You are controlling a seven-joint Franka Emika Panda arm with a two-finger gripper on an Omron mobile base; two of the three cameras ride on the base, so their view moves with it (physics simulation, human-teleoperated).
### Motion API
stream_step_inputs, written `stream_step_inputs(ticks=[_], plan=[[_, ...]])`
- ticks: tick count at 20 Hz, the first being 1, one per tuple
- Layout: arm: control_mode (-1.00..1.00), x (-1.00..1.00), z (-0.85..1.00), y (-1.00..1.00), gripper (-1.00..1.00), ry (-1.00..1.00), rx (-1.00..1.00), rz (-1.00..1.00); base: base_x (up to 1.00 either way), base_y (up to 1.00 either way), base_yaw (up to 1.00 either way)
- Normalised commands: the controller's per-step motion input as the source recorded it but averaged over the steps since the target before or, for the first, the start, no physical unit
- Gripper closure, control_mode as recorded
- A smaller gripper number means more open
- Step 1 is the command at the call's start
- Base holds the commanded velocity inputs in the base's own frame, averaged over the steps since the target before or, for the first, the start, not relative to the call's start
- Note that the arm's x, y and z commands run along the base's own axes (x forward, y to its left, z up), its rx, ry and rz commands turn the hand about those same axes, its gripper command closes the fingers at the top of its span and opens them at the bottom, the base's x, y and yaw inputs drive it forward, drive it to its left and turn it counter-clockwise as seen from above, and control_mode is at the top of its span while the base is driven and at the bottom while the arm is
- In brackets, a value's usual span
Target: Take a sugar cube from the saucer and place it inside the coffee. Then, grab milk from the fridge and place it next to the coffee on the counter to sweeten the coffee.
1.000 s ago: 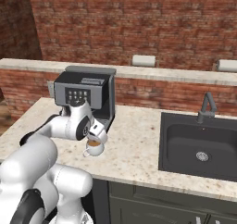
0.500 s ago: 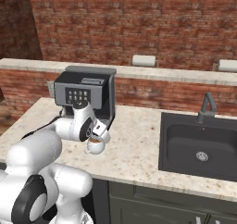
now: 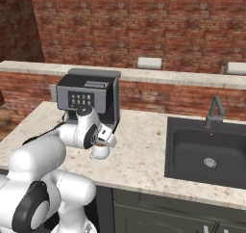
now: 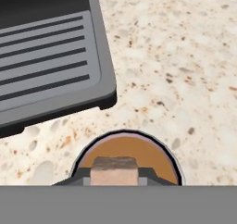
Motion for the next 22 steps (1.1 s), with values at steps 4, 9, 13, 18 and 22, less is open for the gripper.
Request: stream_step_inputs(ticks=[4,9,13,18,22], plan=[[-1.0,0.0,0.0,0.0,1.0,0.0,0.0,0.0,0.0,0.0,0.0],[-1.0,0.0,0.0,0.0,1.0,0.0,0.0,0.0,0.0,0.0,0.0],[-1.0,-0.06,0.0,0.0,1.0,0.0,0.0,0.0,0.0,0.0,0.0],[-1.0,-0.03,0.06,0.0,1.0,0.0,0.0,0.0,0.0,0.0,0.0],[-1.0,0.0,0.11,0.0,-1.0,-0.01,0.0,0.0,0.0,0.0,0.0]])
